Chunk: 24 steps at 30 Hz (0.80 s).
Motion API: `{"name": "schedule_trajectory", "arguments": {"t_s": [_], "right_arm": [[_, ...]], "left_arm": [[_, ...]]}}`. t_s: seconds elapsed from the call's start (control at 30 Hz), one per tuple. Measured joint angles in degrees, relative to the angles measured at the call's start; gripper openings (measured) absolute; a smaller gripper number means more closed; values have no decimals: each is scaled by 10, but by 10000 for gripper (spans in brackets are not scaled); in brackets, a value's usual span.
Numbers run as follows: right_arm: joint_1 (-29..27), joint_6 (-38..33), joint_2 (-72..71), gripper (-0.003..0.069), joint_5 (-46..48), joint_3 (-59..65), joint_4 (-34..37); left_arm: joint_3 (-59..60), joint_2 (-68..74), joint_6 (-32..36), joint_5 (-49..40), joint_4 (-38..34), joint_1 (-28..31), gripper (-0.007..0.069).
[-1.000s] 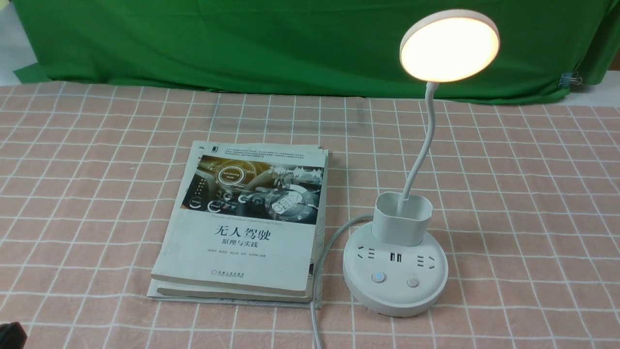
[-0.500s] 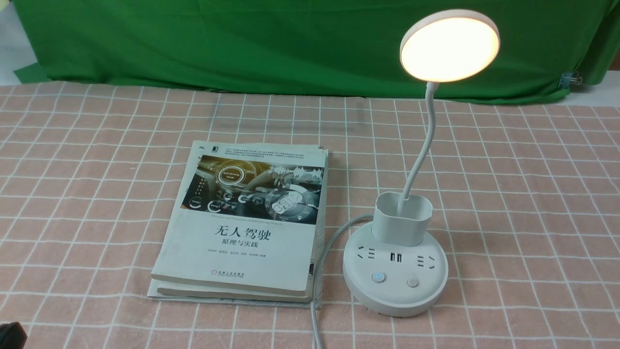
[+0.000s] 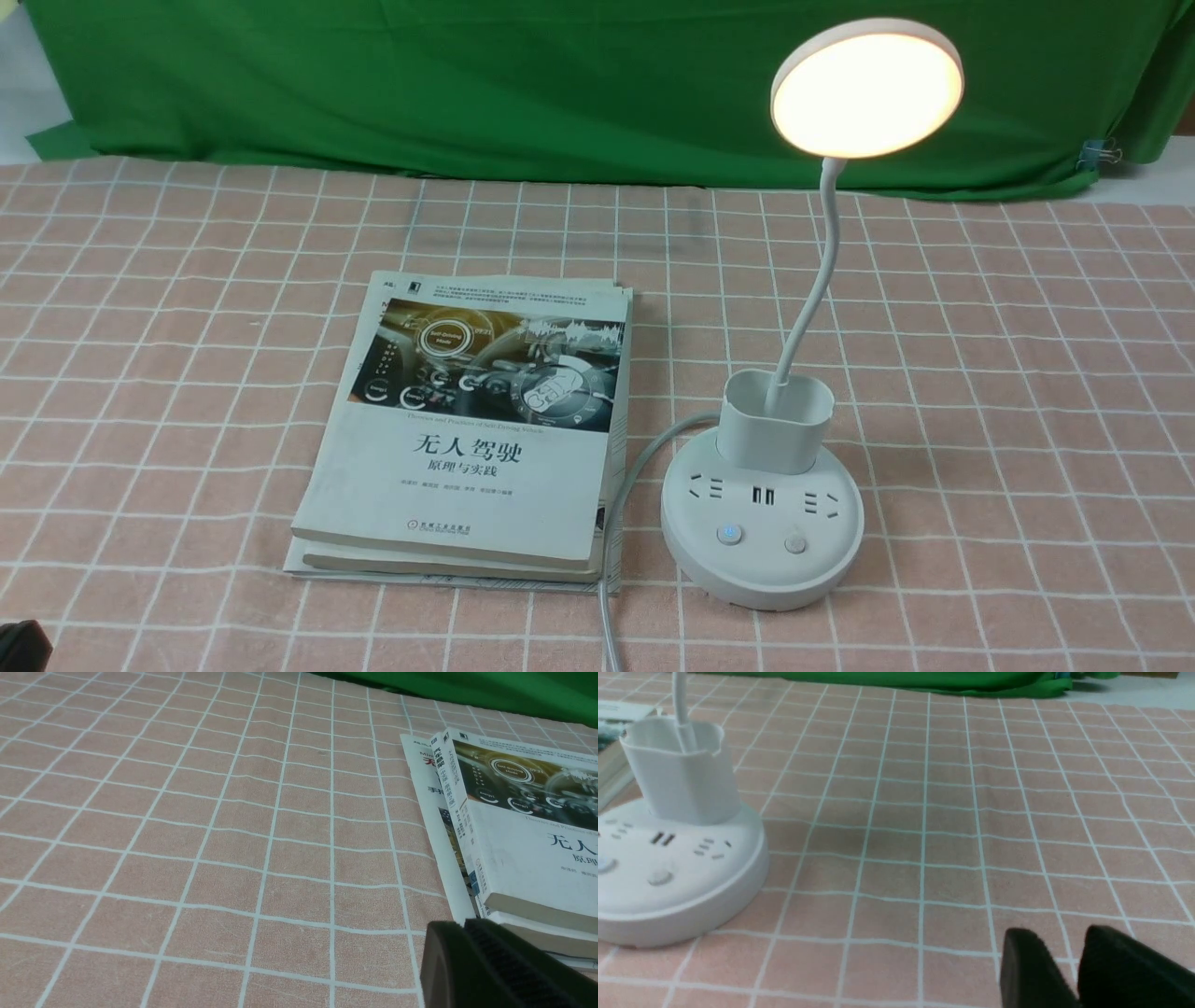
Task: Turn off the table lamp on the pink coffee tablecloth by hand.
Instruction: 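Press the power button on the lamp base to turn the lamp off with the right gripper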
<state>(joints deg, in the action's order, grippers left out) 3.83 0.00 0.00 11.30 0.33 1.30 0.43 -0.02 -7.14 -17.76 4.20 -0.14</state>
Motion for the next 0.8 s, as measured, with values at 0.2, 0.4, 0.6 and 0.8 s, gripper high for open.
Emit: {"name": "schedule_trajectory", "arguments": {"t_s": [0.2, 0.4, 0.6, 0.8], "right_arm": [[0, 174, 0, 239, -82, 0, 63], [0, 294, 0, 239, -145, 0, 75], [3, 262, 20, 120, -89, -23, 76], [38, 110, 165, 42, 115, -193, 77]], "left_arm": [[0, 0, 0, 0, 0, 0, 6], [0, 0, 0, 0, 0, 0, 6], [0, 0, 0, 0, 0, 0, 6], [0, 0, 0, 0, 0, 0, 6]]}}
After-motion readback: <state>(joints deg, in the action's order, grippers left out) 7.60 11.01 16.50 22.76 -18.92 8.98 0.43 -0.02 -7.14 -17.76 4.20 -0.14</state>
